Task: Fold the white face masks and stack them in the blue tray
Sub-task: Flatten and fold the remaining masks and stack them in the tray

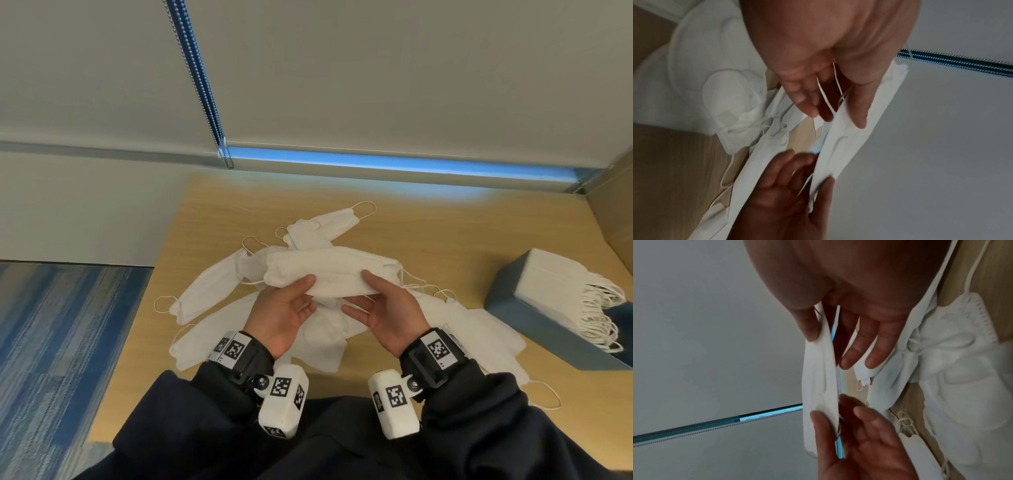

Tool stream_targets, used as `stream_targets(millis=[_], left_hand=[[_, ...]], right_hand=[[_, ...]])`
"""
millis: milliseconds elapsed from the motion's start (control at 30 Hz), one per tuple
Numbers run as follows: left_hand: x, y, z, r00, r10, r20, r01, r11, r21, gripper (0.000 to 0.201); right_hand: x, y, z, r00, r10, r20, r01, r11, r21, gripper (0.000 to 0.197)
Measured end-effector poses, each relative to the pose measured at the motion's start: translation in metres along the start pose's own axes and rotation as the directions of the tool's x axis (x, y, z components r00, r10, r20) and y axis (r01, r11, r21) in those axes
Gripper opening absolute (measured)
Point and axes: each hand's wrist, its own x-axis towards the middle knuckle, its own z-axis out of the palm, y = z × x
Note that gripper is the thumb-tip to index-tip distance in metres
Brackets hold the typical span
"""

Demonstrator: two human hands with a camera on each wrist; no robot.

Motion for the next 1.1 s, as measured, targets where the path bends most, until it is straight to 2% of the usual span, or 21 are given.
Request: stream_targets(millis=[133,167,267,333,400,500,533,567,633,700,767,833,900,933,1033,1100], left_hand=[[-0.002,0.013,-0.012,0.999,0.048,0.006,-0.048,0.997,-0.068,0.046],[-0.001,0.017,-0.016,0.998,0.059,-0.012,-0.06,0.995,-0.081,0.045],[0.0,0.026,-0.026,0.996,0.07,-0.056,-0.072,0.997,-0.042,0.041],[0.002,0.03,-0.032,0.995,0.044,-0.089,-0.047,0.999,-0.027,0.029],[0.004,0.033,-0.038,0.988,0.032,-0.15,-0.03,0.999,0.011,0.021],[0.011,0.044,-0.047,0.969,0.051,-0.243,-0.024,0.994,0.11,0.007],[0.013,0.049,-0.051,0.962,0.045,-0.27,-0.017,0.994,0.105,0.001],[0.015,0.056,-0.055,0.958,0.027,-0.284,-0.002,0.996,0.085,0.004],[0.017,0.068,-0.061,0.972,-0.035,-0.232,0.042,0.999,0.029,0.012],[0.015,0.073,-0.063,0.99,-0.086,-0.113,0.09,0.995,0.033,0.018],[0.012,0.067,-0.06,0.989,-0.146,-0.007,0.146,0.985,0.088,0.013],[0.009,0.054,-0.053,0.976,-0.214,0.046,0.202,0.96,0.194,0.006],[0.008,0.037,-0.044,0.967,-0.253,0.033,0.219,0.888,0.404,0.003],[0.01,0.028,-0.041,0.968,-0.25,0.015,0.203,0.82,0.535,0.006],[0.016,0.011,-0.024,0.978,-0.204,0.028,0.086,0.527,0.845,0.013],[0.024,0.004,-0.012,0.981,-0.174,0.089,-0.014,0.391,0.92,0.024]], right_hand=[[0.003,-0.007,-0.018,0.994,-0.009,-0.11,0.023,0.992,0.124,0.007],[0.004,-0.012,-0.024,0.992,-0.012,-0.126,0.035,0.983,0.18,0.01],[0.001,-0.026,-0.038,0.998,0.046,-0.052,-0.033,0.973,0.229,0.042],[-0.006,-0.033,-0.041,0.995,0.1,0.018,-0.102,0.982,0.158,0.046],[-0.008,-0.038,-0.045,0.993,0.114,0.035,-0.115,0.992,0.048,0.044],[-0.006,-0.047,-0.06,0.995,0.101,-0.027,-0.102,0.994,-0.042,0.043],[-0.005,-0.05,-0.068,0.993,0.097,-0.067,-0.1,0.994,-0.053,0.042],[-0.005,-0.053,-0.075,0.99,0.099,-0.101,-0.104,0.993,-0.051,0.042],[-0.007,-0.059,-0.089,0.985,0.116,-0.129,-0.118,0.993,-0.007,0.041],[-0.012,-0.062,-0.097,0.987,0.106,-0.122,-0.108,0.994,-0.011,0.04],[-0.017,-0.065,-0.095,0.994,0.051,-0.093,-0.058,0.995,-0.077,0.042],[-0.023,-0.07,-0.088,0.999,0.005,-0.051,-0.011,0.993,-0.115,0.043],[-0.028,-0.078,-0.08,1.0,-0.009,-0.007,0.008,0.99,-0.142,0.04],[-0.031,-0.083,-0.076,1.0,-0.004,0.007,0.005,0.99,-0.143,0.04],[-0.045,-0.102,-0.058,0.999,-0.02,0.036,0.026,0.986,-0.163,0.041],[-0.06,-0.116,-0.042,0.995,-0.07,0.078,0.086,0.967,-0.24,0.044]])
